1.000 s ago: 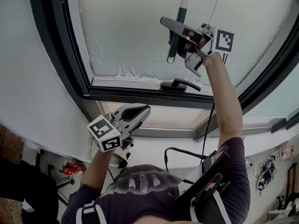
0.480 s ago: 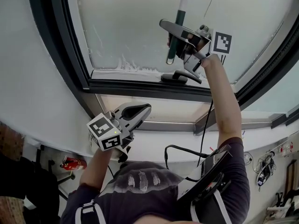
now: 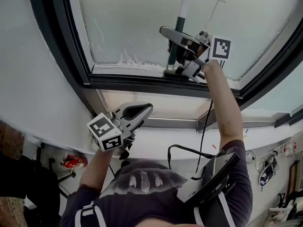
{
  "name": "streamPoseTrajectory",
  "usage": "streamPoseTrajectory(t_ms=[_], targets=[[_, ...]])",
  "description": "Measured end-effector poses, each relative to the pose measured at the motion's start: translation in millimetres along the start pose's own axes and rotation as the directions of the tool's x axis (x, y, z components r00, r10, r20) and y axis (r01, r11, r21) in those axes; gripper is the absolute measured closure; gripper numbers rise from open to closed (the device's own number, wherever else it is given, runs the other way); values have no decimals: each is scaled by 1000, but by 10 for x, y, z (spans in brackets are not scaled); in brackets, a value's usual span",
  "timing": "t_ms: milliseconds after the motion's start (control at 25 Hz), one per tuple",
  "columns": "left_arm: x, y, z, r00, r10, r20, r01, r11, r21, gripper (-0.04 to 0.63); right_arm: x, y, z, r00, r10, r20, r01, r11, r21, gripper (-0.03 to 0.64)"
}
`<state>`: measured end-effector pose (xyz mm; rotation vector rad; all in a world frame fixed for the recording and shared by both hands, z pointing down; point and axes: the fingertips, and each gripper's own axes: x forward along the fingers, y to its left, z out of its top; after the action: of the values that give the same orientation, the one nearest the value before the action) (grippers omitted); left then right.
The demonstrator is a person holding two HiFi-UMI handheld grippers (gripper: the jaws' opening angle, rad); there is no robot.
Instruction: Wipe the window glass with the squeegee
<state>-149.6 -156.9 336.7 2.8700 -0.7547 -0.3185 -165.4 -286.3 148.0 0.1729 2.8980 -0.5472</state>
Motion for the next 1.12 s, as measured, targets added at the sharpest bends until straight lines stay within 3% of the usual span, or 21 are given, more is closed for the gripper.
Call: streamPoseTrajectory(t_ms=[440, 1120], targets=[[10, -65, 199, 1000, 2, -25, -2, 1000, -22, 589, -9, -9, -67, 1000, -5, 9, 5, 999, 48, 603], [-50, -74, -65, 1000, -2, -19, 1, 999, -42, 591, -151, -135, -738, 1000, -15, 27, 11, 991, 130, 603]])
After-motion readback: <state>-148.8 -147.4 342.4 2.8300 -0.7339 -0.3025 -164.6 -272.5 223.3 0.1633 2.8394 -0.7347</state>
